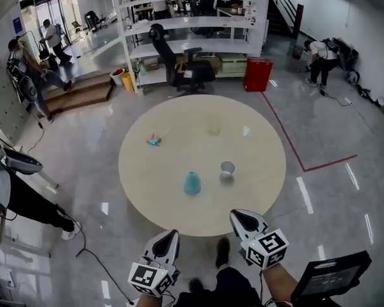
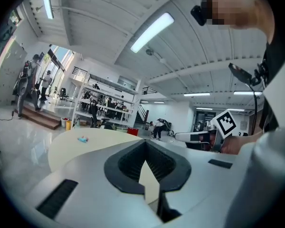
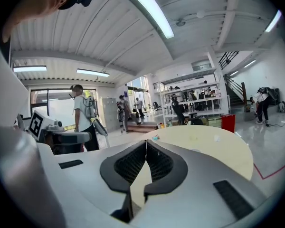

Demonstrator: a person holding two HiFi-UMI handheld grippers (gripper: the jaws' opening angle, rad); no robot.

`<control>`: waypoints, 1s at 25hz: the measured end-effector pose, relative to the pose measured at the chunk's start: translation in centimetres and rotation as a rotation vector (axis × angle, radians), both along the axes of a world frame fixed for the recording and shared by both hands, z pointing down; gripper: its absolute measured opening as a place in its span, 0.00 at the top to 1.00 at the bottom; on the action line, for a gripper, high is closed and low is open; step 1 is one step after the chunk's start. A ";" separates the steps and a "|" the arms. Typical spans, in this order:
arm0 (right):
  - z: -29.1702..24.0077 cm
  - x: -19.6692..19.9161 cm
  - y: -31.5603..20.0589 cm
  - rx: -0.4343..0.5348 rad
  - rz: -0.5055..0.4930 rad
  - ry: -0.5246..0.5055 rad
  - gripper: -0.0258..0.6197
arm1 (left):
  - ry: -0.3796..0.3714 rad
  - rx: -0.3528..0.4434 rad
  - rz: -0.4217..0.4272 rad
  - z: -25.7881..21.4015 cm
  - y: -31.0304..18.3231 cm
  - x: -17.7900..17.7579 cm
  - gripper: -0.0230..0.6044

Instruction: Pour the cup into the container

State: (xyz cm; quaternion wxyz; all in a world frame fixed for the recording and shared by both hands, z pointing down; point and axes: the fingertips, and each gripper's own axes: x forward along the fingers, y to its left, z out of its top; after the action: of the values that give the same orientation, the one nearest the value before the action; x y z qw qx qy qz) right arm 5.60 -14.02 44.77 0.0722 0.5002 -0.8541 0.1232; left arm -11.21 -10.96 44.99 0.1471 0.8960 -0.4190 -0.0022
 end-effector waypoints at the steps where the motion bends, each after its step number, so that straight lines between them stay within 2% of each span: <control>1: 0.0 -0.1 1.8 -0.006 0.004 0.012 0.95 | 0.003 -0.011 0.007 0.0 1.4 -0.2 0.98; 5: -1.3 0.9 7.3 0.011 0.022 0.031 0.95 | 0.006 -0.018 0.033 -1.0 5.8 0.4 0.98; 12: -2.5 3.2 14.0 0.058 0.006 -0.007 0.95 | -0.009 0.016 0.037 -2.6 11.7 3.3 0.98; 16: -2.2 6.6 20.9 0.071 -0.004 -0.022 0.95 | -0.036 0.010 0.051 -2.2 17.6 8.1 0.98; 21: -1.2 14.1 31.4 0.039 0.010 -0.025 0.95 | -0.084 -0.033 0.083 -1.7 27.6 16.9 0.98; 25: -1.6 15.1 36.5 0.038 0.024 -0.078 0.95 | -0.120 -0.033 0.093 -3.2 32.9 17.5 0.98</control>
State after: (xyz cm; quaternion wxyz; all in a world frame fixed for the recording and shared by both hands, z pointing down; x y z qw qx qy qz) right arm 20.67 22.51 43.21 0.0279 0.5065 -0.8524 0.1272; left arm 6.32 21.91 41.80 0.1367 0.9105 -0.3848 0.0652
